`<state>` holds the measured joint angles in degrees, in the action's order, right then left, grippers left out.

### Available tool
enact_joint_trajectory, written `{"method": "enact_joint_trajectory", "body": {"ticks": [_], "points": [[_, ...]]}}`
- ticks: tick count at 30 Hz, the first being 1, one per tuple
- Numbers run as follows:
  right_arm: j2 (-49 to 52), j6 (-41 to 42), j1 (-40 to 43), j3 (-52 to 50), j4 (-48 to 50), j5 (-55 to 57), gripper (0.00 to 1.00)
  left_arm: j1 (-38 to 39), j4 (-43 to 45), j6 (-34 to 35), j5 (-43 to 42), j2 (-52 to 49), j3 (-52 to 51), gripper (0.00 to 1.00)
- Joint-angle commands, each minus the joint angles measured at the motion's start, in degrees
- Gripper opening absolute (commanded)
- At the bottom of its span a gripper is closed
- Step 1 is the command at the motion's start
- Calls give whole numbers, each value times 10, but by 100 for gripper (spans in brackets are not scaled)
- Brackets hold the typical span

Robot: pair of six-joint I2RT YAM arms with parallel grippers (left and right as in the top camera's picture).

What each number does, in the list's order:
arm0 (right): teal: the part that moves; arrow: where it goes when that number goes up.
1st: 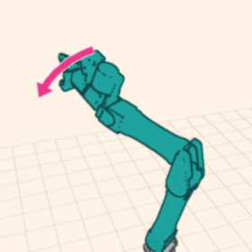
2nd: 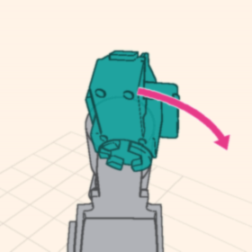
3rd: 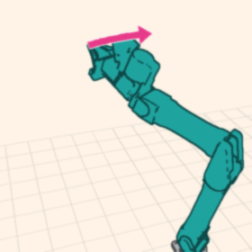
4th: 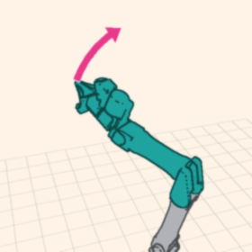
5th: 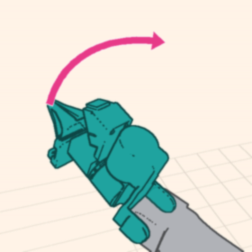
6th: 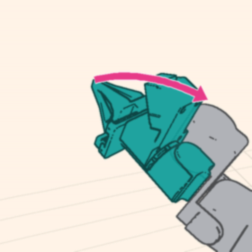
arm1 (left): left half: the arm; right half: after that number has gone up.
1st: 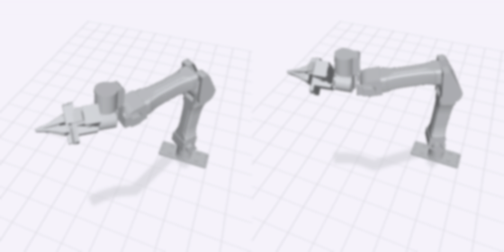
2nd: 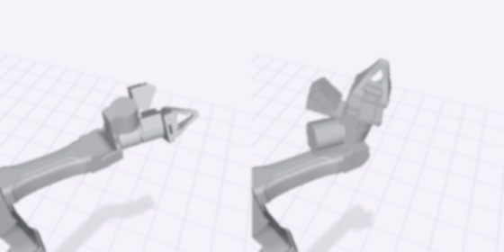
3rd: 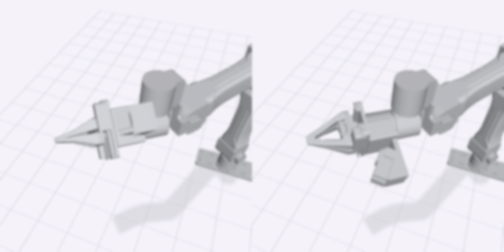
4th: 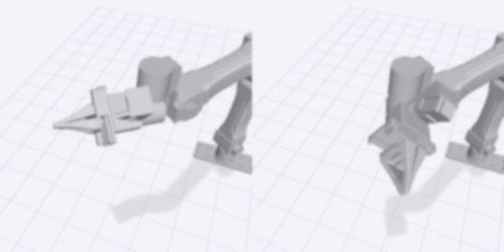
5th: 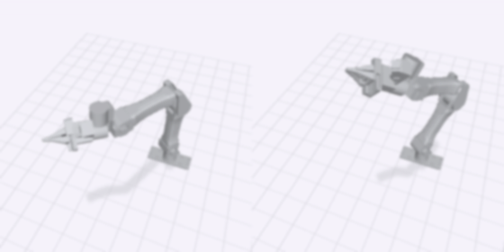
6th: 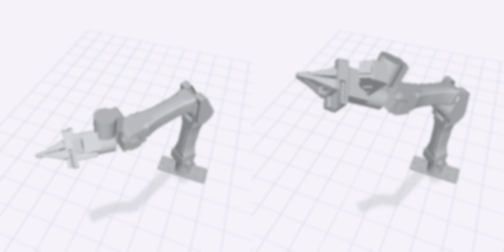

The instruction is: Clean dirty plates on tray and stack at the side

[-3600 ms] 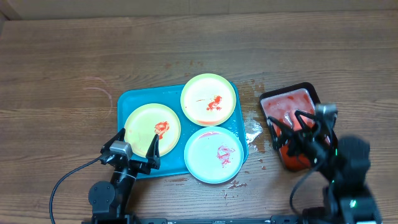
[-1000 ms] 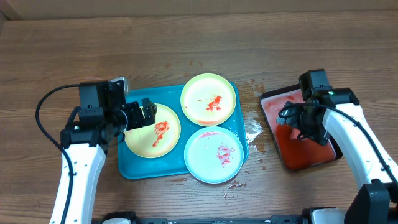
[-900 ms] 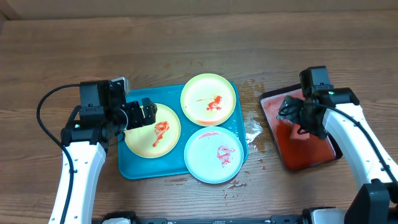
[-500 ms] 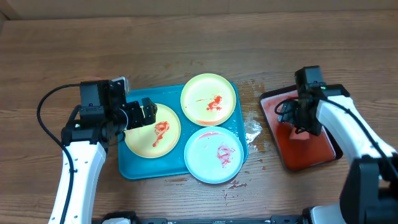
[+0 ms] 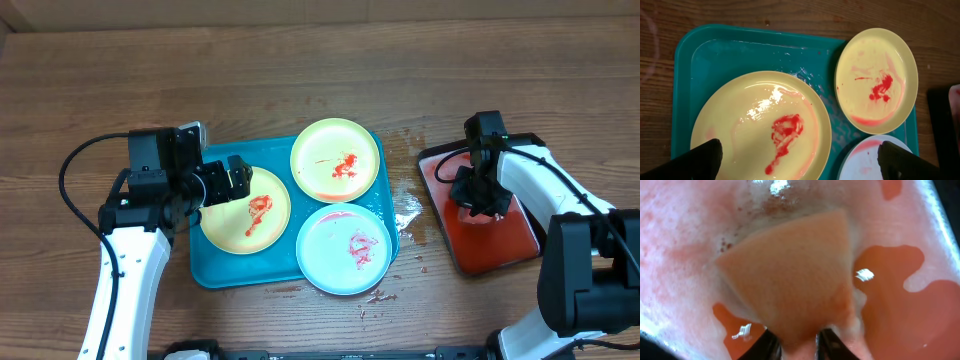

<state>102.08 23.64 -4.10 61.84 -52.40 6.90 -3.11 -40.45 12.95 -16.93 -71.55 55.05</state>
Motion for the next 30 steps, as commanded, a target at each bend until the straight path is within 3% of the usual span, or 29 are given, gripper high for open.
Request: {"method": "enact_joint_trajectory", "body": {"ticks": [1, 3, 8, 15, 25, 30], "points": [[5, -1, 3, 11, 7, -3, 14, -2, 5, -12, -5, -5, 15, 99], [5, -1, 3, 11, 7, -3, 4, -2, 7, -12, -5, -5, 15, 95], [5, -1, 3, 12, 5, -5, 4, -2, 9, -12, -5, -5, 15, 84], [-28, 0, 3, 13, 2, -26, 4, -2, 12, -12, -5, -5, 15, 76], [-127, 30, 5, 13, 4, -98, 4, -2, 15, -12, -7, -5, 15, 75], [-133, 0, 5, 11, 44, -239, 4, -2, 13, -11, -8, -5, 14, 75]]}}
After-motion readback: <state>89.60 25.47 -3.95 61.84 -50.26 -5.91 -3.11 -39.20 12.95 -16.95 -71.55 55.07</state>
